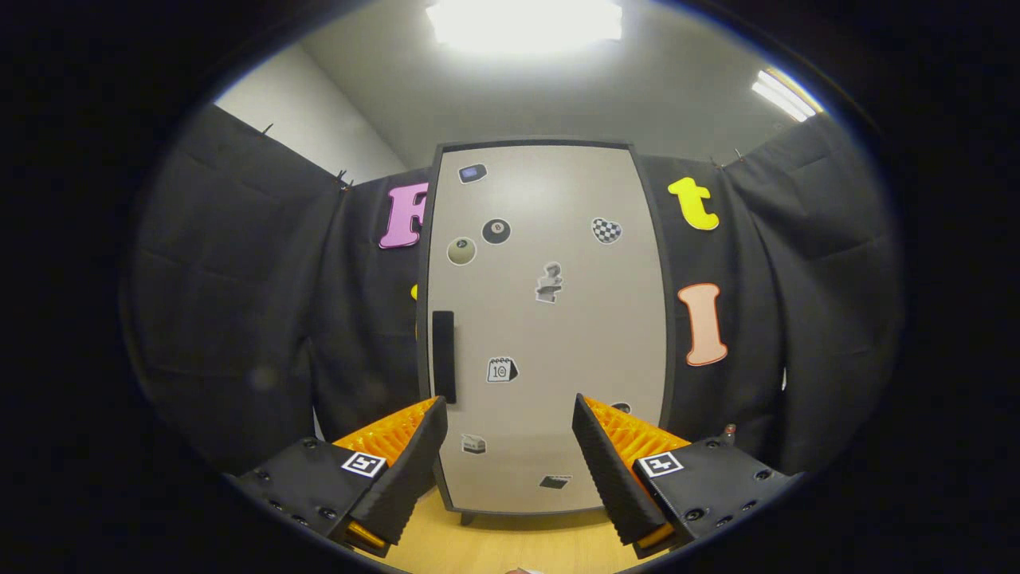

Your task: Open the shoe cabinet door, grab the shoes and put them into the shoe cabinet, then close the shoe cabinet door.

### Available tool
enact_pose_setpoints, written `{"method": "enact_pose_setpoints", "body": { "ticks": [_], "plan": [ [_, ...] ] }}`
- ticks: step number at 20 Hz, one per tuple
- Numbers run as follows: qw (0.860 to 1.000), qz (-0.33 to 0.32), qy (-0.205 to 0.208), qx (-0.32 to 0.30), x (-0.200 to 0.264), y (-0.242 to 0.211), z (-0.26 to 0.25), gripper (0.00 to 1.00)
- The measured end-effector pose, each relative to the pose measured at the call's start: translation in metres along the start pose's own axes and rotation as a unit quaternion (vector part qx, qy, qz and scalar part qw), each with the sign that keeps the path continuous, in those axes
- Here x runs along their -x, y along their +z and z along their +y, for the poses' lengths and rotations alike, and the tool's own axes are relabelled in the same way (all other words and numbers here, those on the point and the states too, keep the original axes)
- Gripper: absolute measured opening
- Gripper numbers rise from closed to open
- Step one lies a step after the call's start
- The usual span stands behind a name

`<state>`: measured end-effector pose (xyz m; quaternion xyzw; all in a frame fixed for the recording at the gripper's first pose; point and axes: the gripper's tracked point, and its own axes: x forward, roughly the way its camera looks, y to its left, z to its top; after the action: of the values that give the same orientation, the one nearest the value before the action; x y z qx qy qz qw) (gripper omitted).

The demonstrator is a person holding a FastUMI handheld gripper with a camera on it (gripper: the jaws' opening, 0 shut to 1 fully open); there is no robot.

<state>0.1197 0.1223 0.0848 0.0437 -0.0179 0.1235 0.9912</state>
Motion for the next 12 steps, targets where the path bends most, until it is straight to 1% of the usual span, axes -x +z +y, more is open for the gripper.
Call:
{"method": "enact_pose_setpoints", "body": {
  "ticks": [2,6,12],
  "plan": [
    [1.0,-0.009,0.01,-0.002,-0.024,0.011,0.01,0.99],
    [1.0,-0.008,0.022,-0.001,-0.067,0.014,0.029,0.98],
    [0.999,0.021,0.036,0.007,-0.119,-0.011,0.054,0.99]
  ]
}}
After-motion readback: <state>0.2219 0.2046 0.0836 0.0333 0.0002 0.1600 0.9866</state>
